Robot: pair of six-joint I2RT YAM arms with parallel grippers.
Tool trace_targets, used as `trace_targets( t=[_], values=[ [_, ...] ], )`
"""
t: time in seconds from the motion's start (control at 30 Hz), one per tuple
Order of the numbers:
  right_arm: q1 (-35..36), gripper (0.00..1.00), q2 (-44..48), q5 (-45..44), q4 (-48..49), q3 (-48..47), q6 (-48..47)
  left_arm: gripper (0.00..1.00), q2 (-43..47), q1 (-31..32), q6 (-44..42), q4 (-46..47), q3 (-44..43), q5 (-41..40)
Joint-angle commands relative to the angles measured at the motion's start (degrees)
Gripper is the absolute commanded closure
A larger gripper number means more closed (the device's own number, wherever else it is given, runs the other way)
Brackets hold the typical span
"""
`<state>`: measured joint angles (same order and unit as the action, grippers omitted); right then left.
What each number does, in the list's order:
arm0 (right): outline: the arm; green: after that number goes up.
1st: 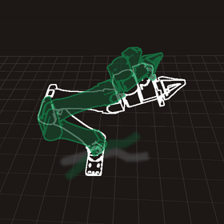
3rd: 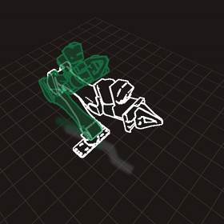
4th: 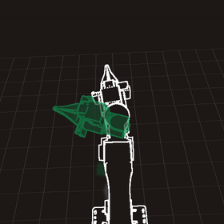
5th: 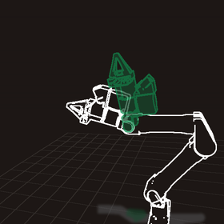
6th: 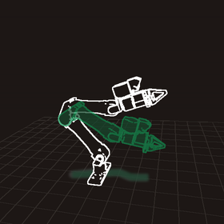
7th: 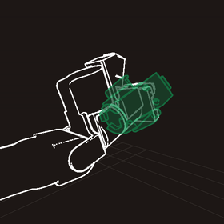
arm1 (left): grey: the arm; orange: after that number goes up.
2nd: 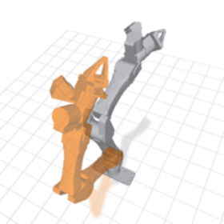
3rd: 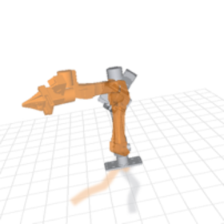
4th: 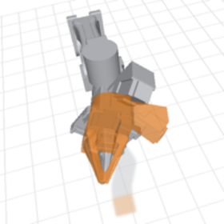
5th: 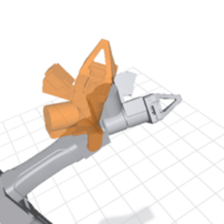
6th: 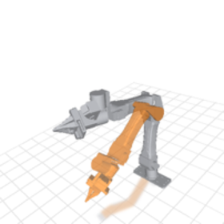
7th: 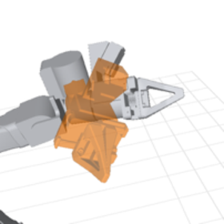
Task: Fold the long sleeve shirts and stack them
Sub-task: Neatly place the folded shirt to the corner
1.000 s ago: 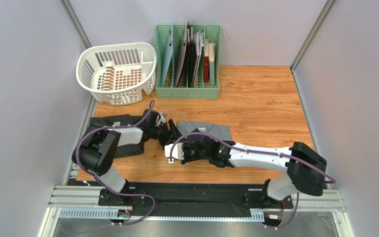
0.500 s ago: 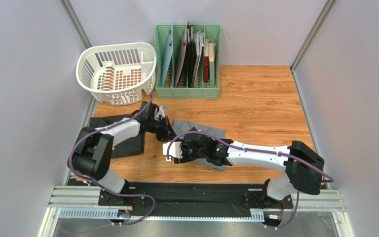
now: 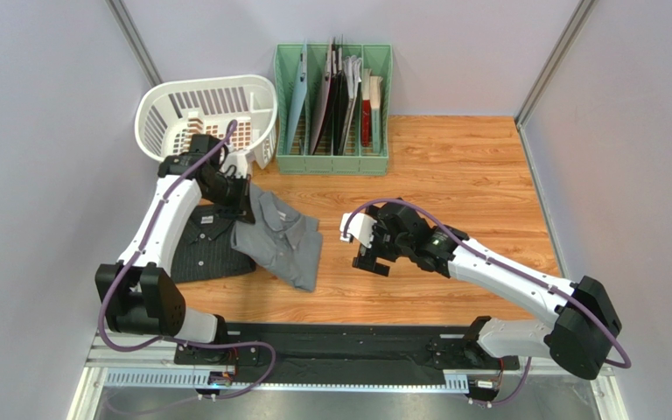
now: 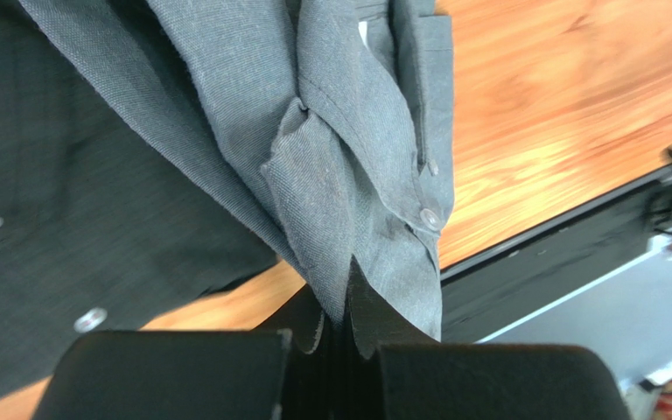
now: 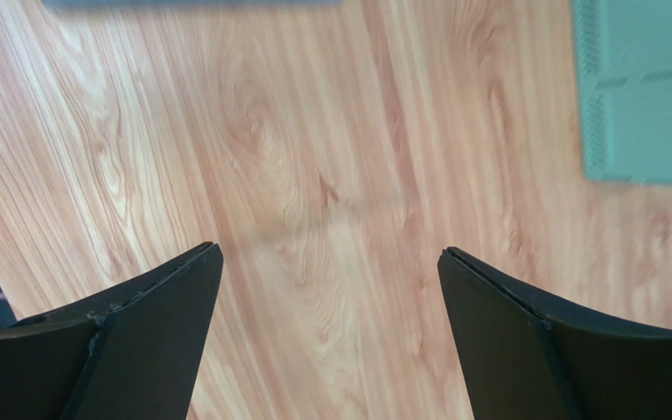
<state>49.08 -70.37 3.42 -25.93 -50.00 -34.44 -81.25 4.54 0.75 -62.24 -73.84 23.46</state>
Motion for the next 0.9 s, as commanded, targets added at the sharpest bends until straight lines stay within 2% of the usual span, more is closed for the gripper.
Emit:
trace_targets(
  t=[0.0,0.1,0.33,0.67,0.87],
  values=[
    [-2.5,0.0,2.9,0.1,-4.7,1.5,1.9,1.0,1.4,-4.2,-12.5,-12.0,-6.9,-3.9],
    [-3.6,0.0,3.4,0.4,-4.9,1.7,1.3,1.0,0.9,-7.3,-14.2,-14.0,-12.5,-4.2],
    [-5.0,0.0,3.2,0.3,-4.0,2.3,0.8,1.0,2.2,-8.3,-16.5,-15.5,-21.0,-2.5],
    [-5.3,0.0,2.4,0.3,-2.9,2.4,0.3,1.0,5.3,-9.4,-18.3,-18.3,-21.3,-2.9],
    [-5.4,0.0,1.8,0.9,-2.6,2.0,0.5,1.0,5.1,-13.0,-22.7,-14.6,-17.7,-3.6]
  ],
)
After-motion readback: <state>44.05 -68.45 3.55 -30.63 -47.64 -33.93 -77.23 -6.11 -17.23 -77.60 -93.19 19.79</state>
